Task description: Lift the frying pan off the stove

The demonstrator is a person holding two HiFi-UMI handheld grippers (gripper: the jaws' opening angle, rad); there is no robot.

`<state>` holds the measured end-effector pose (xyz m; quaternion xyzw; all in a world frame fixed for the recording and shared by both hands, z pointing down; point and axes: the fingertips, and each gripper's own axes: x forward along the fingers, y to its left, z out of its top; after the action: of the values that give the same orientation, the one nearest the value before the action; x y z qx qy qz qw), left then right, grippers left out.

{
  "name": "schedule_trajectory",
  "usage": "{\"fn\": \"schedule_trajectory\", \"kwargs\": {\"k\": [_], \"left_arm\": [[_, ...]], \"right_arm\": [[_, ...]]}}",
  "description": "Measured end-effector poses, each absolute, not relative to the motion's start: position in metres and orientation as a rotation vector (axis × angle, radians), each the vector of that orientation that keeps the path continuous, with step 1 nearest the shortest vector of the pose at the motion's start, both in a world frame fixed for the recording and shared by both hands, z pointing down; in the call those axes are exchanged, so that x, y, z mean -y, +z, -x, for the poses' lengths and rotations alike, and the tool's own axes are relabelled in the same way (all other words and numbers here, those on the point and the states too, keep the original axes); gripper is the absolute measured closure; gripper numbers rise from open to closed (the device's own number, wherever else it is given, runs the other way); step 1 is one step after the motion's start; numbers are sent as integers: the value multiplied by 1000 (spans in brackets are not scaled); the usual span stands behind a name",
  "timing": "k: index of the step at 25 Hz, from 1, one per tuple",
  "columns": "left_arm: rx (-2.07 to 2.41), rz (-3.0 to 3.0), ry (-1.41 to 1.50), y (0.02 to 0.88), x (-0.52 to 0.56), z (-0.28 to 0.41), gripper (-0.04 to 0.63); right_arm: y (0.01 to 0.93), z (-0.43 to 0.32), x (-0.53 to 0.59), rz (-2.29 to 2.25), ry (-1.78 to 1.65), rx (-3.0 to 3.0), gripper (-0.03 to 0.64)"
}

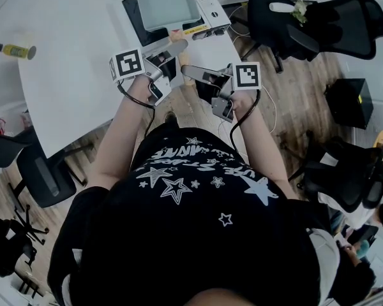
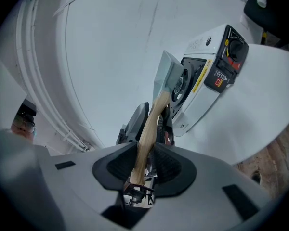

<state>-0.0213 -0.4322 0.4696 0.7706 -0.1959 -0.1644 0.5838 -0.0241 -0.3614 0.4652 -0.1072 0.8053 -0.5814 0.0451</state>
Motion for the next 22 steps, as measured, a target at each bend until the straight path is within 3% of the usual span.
{"fn": "schedule_trajectory", "kwargs": {"k": [22], "left_arm": [[505, -1868, -452, 428, 339, 1, 439]], "right_arm": [[431, 2, 268, 175, -1689, -2547, 509]]}}
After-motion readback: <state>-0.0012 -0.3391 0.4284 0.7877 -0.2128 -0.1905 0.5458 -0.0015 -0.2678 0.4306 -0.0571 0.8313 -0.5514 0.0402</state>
